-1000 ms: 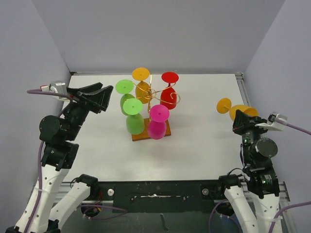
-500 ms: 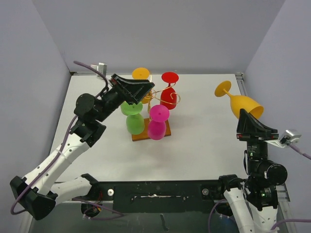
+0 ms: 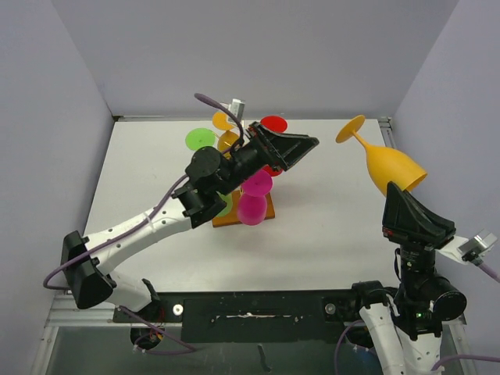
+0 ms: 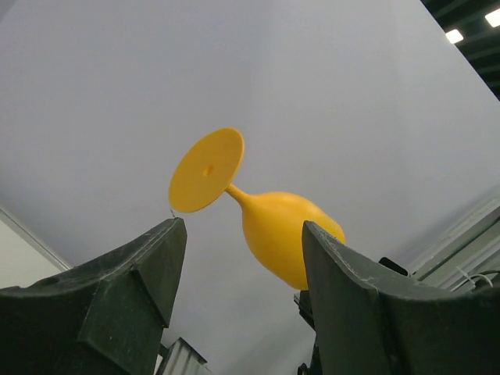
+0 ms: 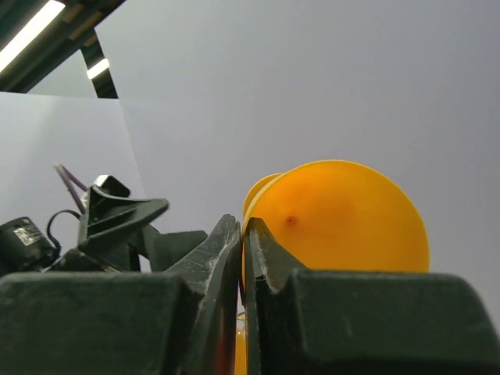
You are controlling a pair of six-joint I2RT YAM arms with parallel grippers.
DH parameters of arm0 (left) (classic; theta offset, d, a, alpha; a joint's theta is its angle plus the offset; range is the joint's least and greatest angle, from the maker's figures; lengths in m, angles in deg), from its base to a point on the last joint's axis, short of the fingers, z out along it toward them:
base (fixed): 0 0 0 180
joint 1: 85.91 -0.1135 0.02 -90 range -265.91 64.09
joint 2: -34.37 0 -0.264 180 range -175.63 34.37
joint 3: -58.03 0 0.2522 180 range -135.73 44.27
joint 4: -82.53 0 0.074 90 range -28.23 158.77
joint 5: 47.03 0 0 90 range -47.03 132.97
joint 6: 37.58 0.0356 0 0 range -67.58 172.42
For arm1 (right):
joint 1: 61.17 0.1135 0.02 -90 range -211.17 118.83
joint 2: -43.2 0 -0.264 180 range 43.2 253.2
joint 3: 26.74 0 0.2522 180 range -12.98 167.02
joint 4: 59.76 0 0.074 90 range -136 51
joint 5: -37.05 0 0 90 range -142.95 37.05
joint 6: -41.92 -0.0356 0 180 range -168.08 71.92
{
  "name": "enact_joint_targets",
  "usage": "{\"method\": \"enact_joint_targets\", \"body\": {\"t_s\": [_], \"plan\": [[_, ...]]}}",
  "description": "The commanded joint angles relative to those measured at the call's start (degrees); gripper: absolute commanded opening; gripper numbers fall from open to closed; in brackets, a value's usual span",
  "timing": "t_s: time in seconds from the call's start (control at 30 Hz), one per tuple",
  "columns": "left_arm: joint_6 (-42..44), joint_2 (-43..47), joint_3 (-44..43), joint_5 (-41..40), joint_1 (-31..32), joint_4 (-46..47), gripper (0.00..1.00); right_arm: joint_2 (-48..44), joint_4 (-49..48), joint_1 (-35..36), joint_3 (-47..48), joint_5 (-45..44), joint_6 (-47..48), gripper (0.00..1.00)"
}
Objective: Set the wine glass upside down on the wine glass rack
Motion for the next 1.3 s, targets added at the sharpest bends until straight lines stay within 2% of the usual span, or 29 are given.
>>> {"method": "enact_joint_targets", "body": {"t_s": [0.0, 0.27, 0.57, 0.67, 1.0, 1.1, 1.27], "plan": [[-3.15, -3.89, -5.53, -4.79, 3.74, 5.25, 0.59, -0.30, -8.55, -0.13, 0.25, 2.94, -1.55, 0.00], [-5.73, -9.67, -8.53, -8.84, 7.80, 9.11, 0.59, 0.30, -12.82, -0.14, -1.77, 6.11, -3.10, 0.00], [-9.03, -11.60, -6.92, -14.85, 9.84, 13.45, 0.58, 1.58, -14.33, -0.12, -2.71, 7.76, -4.97, 0.00], [-8.75, -11.94, -6.63, -15.36, 9.86, 14.54, 0.47, 2.27, -14.51, -0.13, -2.91, 10.04, -4.59, 0.00], [-9.09, -12.77, -7.48, -18.39, 9.88, 13.74, 0.45, 4.51, -17.86, -0.17, -4.85, 15.34, -5.97, 0.00], [-9.32, -13.00, -7.98, -19.02, 9.77, 13.65, 0.38, 5.34, -18.69, -0.13, -4.68, 17.67, -6.08, 0.00], [-9.48, -12.83, -8.32, -19.16, 9.76, 13.84, 0.34, 6.42, -20.23, -0.12, -4.84, 22.49, -6.40, 0.00]]}}
